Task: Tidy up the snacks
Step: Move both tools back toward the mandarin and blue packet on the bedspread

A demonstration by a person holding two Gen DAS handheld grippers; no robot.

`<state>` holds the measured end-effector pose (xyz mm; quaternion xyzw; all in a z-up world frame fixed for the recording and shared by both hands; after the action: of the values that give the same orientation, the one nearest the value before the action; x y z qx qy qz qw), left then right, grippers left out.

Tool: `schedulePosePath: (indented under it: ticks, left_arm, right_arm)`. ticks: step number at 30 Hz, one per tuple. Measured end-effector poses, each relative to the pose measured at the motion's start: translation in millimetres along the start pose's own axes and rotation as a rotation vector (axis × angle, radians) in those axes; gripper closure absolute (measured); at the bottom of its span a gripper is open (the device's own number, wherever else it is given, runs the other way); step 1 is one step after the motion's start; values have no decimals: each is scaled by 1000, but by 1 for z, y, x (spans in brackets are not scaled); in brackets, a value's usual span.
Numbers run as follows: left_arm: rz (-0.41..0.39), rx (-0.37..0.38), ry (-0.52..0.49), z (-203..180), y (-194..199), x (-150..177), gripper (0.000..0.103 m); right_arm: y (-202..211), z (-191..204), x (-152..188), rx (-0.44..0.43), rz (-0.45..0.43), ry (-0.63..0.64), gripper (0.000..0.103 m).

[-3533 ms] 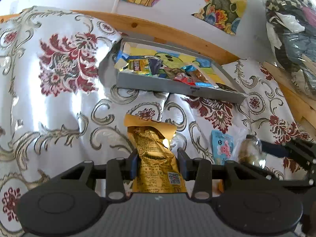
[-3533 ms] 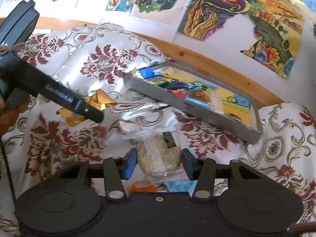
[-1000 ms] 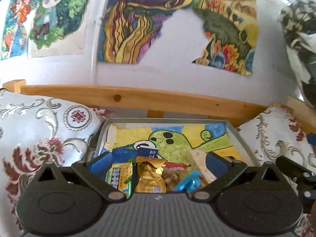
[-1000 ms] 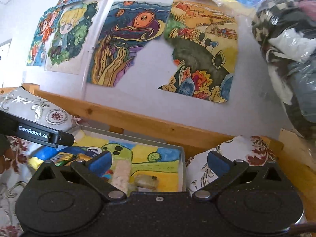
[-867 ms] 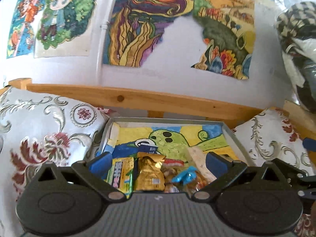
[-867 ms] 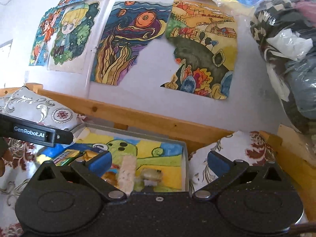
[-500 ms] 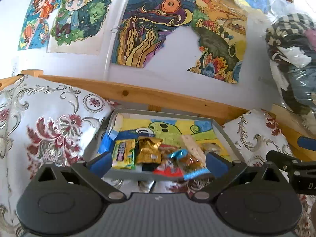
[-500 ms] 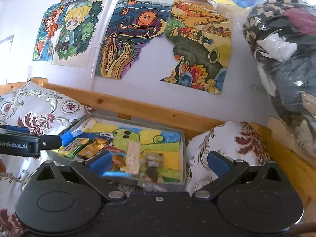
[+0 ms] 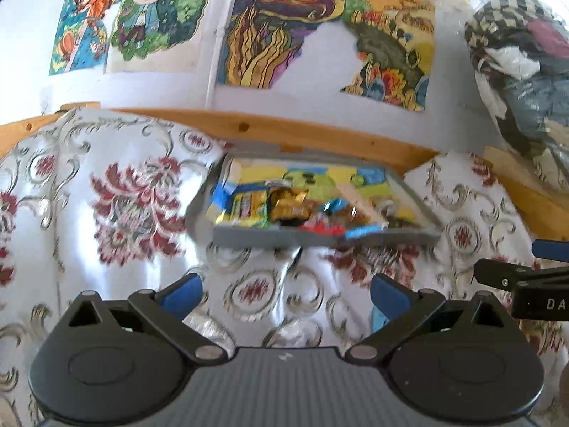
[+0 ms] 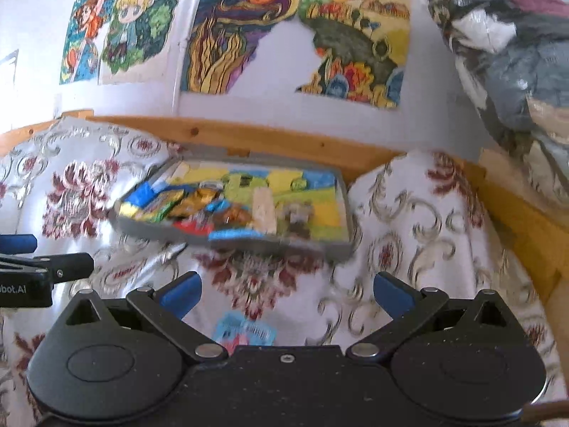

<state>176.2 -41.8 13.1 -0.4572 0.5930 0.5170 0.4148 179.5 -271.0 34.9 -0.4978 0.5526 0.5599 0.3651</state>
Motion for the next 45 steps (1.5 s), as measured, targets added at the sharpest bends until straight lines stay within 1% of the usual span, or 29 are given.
schedulePosePath:
  ticks: [3,10,14,16,30,38,45]
  left_arm:
    - [40,-12,-9,4,3,14,1]
    - [151,2,-55,7,4,47,1]
    - [217,2,-53,8,1,60,1]
    - [235,4,-56,7,1,65,1]
    - [271,21,-80,2,-3,73,1]
    - [292,34,-97,-5,-6,79,1]
    - [284,94,-137,-17,-7,81,1]
  right_arm:
    - [7,7,16,-5,37,5,1]
    - [16,17,51,1,128,-17,1]
    - [20,22,69,6,183,-25,1]
    - [21,24,75,3,203,-22,1]
    - [17,20,85,-9,252,-40,1]
    - [13,9,91,-3,268,-57,1]
    - [1,1,89,-5,255,-64,1]
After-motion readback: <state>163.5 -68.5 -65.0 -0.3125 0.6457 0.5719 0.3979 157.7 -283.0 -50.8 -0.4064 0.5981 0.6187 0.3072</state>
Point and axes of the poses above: each gripper's, at about its wrist camera, not at the fingertips, and y roughly against the way its jaws point, z to its left, x to its underside, the point moved 1 cm from there along -y, roughly the way its jaws point, and after that the axes turned 12 degrees about -z, right-handed, at the moved point
